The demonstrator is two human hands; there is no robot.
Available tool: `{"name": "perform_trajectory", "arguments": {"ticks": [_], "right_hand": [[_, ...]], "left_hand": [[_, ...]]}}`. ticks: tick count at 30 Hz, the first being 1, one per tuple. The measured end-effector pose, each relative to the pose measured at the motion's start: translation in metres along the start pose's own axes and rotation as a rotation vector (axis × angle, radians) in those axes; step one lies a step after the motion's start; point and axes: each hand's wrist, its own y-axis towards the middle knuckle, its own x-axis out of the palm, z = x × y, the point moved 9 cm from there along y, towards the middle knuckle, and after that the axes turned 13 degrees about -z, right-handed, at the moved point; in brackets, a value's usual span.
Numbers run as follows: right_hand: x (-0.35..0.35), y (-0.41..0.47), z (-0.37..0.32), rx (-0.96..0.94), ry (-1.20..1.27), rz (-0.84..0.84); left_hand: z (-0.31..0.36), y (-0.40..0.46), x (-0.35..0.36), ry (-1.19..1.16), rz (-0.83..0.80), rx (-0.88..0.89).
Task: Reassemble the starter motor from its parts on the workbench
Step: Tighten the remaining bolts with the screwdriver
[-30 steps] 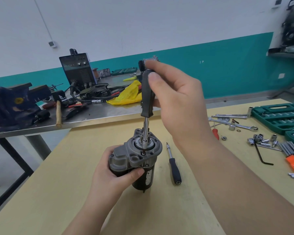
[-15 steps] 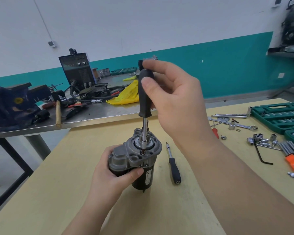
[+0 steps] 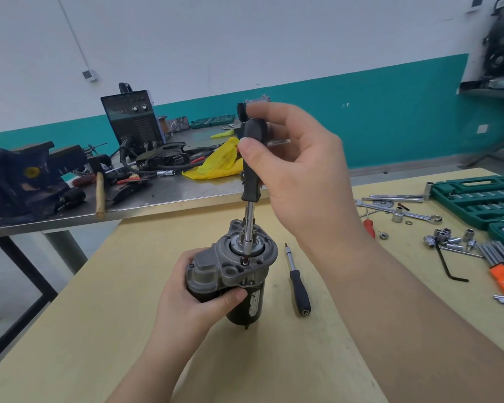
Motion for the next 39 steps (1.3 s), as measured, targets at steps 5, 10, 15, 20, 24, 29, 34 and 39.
{"name": "perform_trajectory", "arguments": {"ticks": [5,10,15,20,24,29,34,39], "right_hand": [[0.0041,0.0007,0.0065,0.041,0.092,-0.022],[0.0024,-0.0002,0.0018,-0.001,0.018,-0.023],[0.0034,0.0004,0.0006,-0.001,0.052,-0.02],[0.0044,0.0006,0.0045,0.014,0.092,-0.033],[-0.0001,0.0001,0.0003,-0.016,0.014,0.004],[0.0017,0.0007,0.0077,0.032,0.133,-0.004],[0.0005,0.0009,0.0041,-0.001,0.04,-0.003],[-0.0006,0.0011,0.0056,0.002,0.05,0.009]], "left_hand": [[0.0007,-0.0003,0.0001,-0.007,0.001,-0.005],[-0.0002,-0.0004,0.0001,-0.011,0.0,-0.016],[0.0012,-0.0009,0.0002,-0.008,-0.003,-0.013],[0.0019,-0.0011,0.0006,-0.008,-0.006,-0.008],[0.0017,-0.0007,0.001,-0.012,-0.008,-0.01],[0.0011,-0.0004,0.0014,-0.011,-0.013,-0.011],[-0.0003,-0.0009,0.0004,-0.009,-0.01,-0.008],[-0.0023,-0.0006,-0.0001,-0.005,-0.011,-0.011]]}}
